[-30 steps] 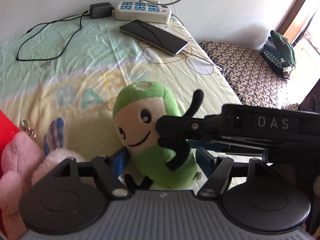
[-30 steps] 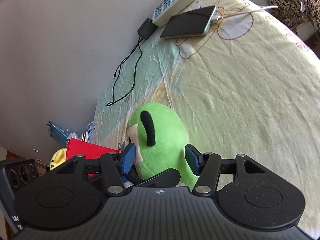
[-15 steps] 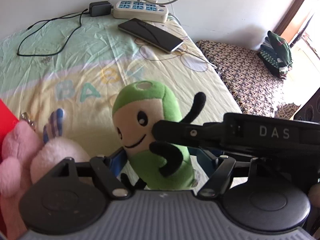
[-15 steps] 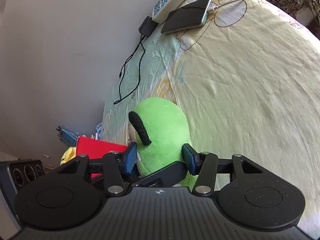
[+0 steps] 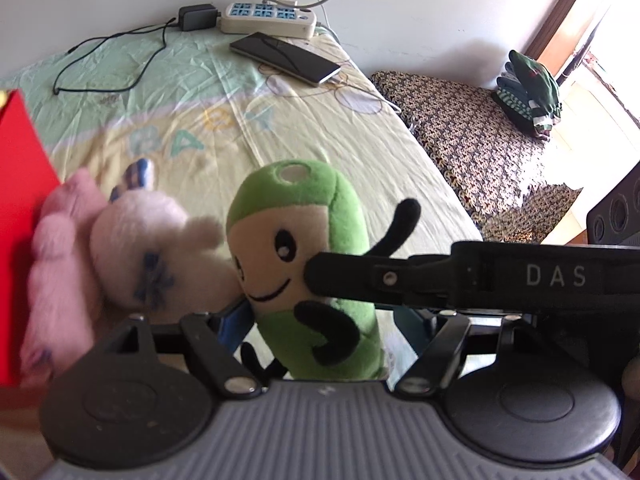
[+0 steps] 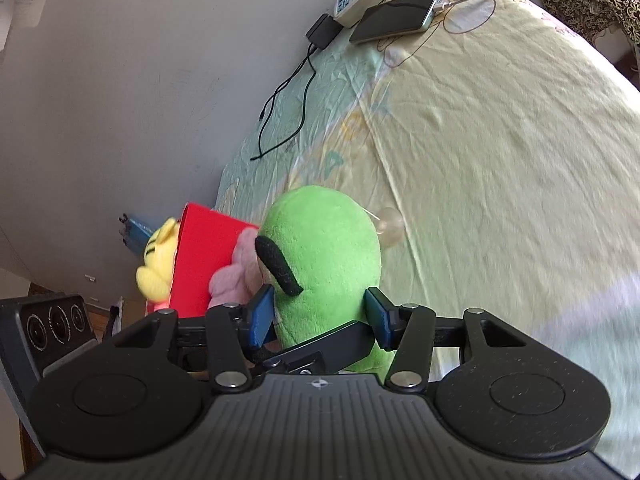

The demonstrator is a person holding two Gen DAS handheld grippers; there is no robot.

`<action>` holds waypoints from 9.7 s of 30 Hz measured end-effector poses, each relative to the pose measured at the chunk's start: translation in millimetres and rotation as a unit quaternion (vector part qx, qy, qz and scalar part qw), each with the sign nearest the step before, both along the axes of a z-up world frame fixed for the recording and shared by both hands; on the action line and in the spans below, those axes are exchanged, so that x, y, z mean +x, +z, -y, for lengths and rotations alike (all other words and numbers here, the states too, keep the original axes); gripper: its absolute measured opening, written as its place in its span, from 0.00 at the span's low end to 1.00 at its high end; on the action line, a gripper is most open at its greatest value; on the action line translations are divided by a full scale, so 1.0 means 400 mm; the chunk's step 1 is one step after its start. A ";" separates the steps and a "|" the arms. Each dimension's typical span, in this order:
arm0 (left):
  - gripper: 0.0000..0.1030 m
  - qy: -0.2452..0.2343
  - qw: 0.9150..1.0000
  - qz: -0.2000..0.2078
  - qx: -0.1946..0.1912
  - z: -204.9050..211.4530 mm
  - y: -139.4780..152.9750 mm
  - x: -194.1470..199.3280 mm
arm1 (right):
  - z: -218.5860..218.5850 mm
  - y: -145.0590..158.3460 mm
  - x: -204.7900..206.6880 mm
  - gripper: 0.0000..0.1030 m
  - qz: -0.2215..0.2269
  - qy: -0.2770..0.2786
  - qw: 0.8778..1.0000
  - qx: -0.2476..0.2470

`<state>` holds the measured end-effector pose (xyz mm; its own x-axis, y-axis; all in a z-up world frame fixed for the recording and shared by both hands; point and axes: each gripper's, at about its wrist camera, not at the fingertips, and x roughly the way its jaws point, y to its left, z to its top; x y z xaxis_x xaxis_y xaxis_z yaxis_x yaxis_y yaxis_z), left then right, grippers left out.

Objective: Organize objects
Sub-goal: 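Lift the green plush with the right gripper and carry it to the red box, then lower the green plush into the red box and open the right gripper, then move the right gripper back toward the white bunny with plaid ears, then grasp the white bunny with blue plaid ears using the right gripper, then lift the white bunny with the right gripper and carry it over the red box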

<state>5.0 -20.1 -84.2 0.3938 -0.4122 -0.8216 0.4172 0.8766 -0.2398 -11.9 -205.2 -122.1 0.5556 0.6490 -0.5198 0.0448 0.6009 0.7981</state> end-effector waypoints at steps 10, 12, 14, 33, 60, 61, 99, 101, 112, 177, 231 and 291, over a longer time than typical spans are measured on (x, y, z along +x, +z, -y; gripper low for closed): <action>0.75 0.021 1.000 0.010 0.000 -0.087 0.030 -0.108 | -0.088 0.028 -0.057 0.51 0.001 0.049 0.999 -0.010; 0.75 0.029 0.999 0.014 -0.001 -0.112 0.038 -0.131 | -0.112 0.036 -0.061 0.51 0.003 0.065 0.998 -0.014; 0.75 0.039 0.999 0.018 -0.003 -0.138 0.046 -0.151 | -0.137 0.049 -0.074 0.51 0.008 0.085 0.996 -0.019; 0.75 0.190 0.980 0.053 0.015 -0.427 0.114 -0.326 | -0.480 0.098 -0.072 0.51 0.034 0.266 0.963 -0.012; 0.75 0.169 0.963 0.209 0.024 -0.743 0.336 -0.189 | -0.777 0.278 0.058 0.51 0.174 0.204 0.963 0.013; 0.75 0.164 0.964 0.207 0.022 -0.745 0.333 -0.172 | -0.778 0.275 0.066 0.51 0.175 0.195 0.965 0.011; 0.78 0.164 0.985 0.048 0.034 -0.799 0.098 0.091 | -0.864 0.119 0.226 0.51 0.032 0.147 0.976 -0.155; 0.78 0.164 0.985 0.048 0.037 -0.800 0.096 0.091 | -0.864 0.115 0.224 0.51 0.031 0.147 0.977 -0.150; 0.82 0.165 0.984 0.036 0.050 -0.799 0.074 0.092 | -0.851 0.116 0.210 0.50 0.042 0.145 0.978 -0.144; 0.96 0.158 0.978 0.083 0.111 -0.722 0.125 0.041 | -0.740 0.174 0.095 0.30 0.149 0.063 0.978 -0.131; 0.89 0.104 0.992 0.034 0.055 -0.344 0.076 -0.201 | -0.301 0.099 -0.071 0.36 0.090 0.112 0.988 -0.058; 0.78 -0.064 0.996 0.019 0.051 -0.035 -0.046 0.028 | -0.064 -0.064 0.081 0.43 -0.032 0.043 0.999 0.008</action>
<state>16.2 -5.9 -102.5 0.3749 -0.3754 -0.8477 0.5335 0.8351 -0.1339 20.6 -179.6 -147.8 0.4630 0.7016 -0.5416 0.0451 0.5916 0.8050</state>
